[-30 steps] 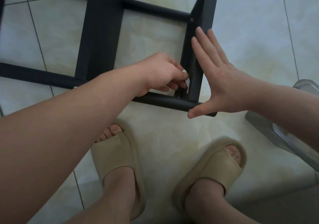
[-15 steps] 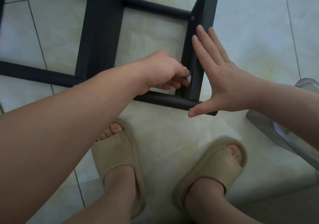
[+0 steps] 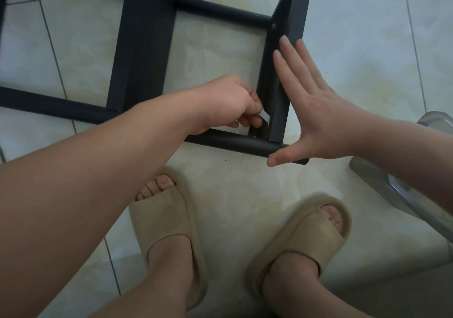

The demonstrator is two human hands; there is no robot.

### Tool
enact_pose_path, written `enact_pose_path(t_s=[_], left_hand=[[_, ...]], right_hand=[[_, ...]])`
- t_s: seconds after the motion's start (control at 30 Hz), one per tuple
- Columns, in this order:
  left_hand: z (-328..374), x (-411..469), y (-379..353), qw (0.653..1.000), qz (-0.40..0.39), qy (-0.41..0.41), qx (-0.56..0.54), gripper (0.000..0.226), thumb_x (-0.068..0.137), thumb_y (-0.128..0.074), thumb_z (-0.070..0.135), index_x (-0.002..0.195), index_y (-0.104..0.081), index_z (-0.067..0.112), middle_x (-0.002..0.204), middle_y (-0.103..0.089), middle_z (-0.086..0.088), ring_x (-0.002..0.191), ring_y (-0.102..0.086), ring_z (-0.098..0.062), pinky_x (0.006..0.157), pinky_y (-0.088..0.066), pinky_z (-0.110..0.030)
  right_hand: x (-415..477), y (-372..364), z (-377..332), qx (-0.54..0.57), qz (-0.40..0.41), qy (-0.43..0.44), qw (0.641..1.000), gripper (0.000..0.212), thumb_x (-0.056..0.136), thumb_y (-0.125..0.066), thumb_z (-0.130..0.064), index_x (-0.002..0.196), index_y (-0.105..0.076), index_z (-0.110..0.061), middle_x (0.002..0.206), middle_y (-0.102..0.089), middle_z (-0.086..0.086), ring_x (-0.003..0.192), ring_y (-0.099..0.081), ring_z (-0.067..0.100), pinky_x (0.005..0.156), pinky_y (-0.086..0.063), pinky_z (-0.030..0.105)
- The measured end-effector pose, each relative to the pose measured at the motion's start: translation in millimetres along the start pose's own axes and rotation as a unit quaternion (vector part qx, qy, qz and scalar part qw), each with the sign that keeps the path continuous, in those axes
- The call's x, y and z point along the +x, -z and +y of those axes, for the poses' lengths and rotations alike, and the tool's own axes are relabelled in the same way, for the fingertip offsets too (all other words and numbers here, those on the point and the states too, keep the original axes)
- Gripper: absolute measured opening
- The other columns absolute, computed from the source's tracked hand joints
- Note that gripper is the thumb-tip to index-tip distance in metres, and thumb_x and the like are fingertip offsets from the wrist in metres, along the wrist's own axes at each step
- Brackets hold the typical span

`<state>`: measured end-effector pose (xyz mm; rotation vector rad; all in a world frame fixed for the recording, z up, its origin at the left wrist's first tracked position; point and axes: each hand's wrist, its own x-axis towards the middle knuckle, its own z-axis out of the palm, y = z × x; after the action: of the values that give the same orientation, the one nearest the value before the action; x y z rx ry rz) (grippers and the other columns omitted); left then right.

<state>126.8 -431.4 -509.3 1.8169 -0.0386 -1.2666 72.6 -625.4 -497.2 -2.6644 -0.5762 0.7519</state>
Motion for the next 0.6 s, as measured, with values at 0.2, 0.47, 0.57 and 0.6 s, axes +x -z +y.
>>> enact_pose_path(t_s=[0.2, 0.47, 0.57, 0.6], left_hand=[[-2.2, -2.2, 3.2, 0.999, -0.01, -0.013, 0.045, 0.019, 0.101, -0.055, 0.012, 0.085, -0.064, 0.018, 0.072, -0.073, 0.007, 0.073, -0.062, -0.008, 0.071, -0.048, -0.024], [-3.9, -7.4, 6.8, 0.995, -0.028, -0.023, 0.093, 0.02, 0.099, -0.057, 0.012, 0.084, -0.066, 0.02, 0.07, -0.073, 0.01, 0.071, -0.062, -0.003, 0.071, -0.044, -0.023], [-4.4, -8.7, 6.8, 0.993, -0.032, -0.024, 0.107, 0.02, 0.098, -0.058, 0.01, 0.083, -0.067, 0.019, 0.071, -0.074, 0.009, 0.072, -0.062, -0.004, 0.069, -0.043, -0.022], [-4.4, -9.1, 6.6, 0.993, -0.034, -0.025, 0.114, 0.02, 0.098, -0.058, 0.01, 0.083, -0.068, 0.019, 0.072, -0.073, 0.009, 0.073, -0.062, -0.005, 0.069, -0.043, -0.022]], right_hand=[[0.1, -1.2, -0.3, -0.003, 0.004, 0.003, 1.0, 0.147, 0.058, -0.045, -0.103, 0.158, 0.021, -0.018, 0.164, 0.033, -0.002, 0.15, 0.033, 0.02, 0.124, 0.003, 0.048], [-0.2, -1.5, -0.6, -0.009, 0.006, -0.001, 1.0, 0.148, 0.057, -0.043, -0.103, 0.158, 0.021, -0.017, 0.164, 0.033, -0.002, 0.149, 0.033, 0.018, 0.124, 0.006, 0.046], [0.1, -1.6, -0.8, -0.012, 0.005, -0.003, 1.0, 0.148, 0.057, -0.044, -0.103, 0.158, 0.021, -0.017, 0.164, 0.033, -0.001, 0.149, 0.033, 0.018, 0.124, 0.007, 0.046], [0.0, -1.6, -0.8, -0.012, 0.006, -0.003, 1.0, 0.148, 0.057, -0.044, -0.103, 0.158, 0.021, -0.017, 0.164, 0.033, -0.001, 0.149, 0.033, 0.018, 0.124, 0.007, 0.046]])
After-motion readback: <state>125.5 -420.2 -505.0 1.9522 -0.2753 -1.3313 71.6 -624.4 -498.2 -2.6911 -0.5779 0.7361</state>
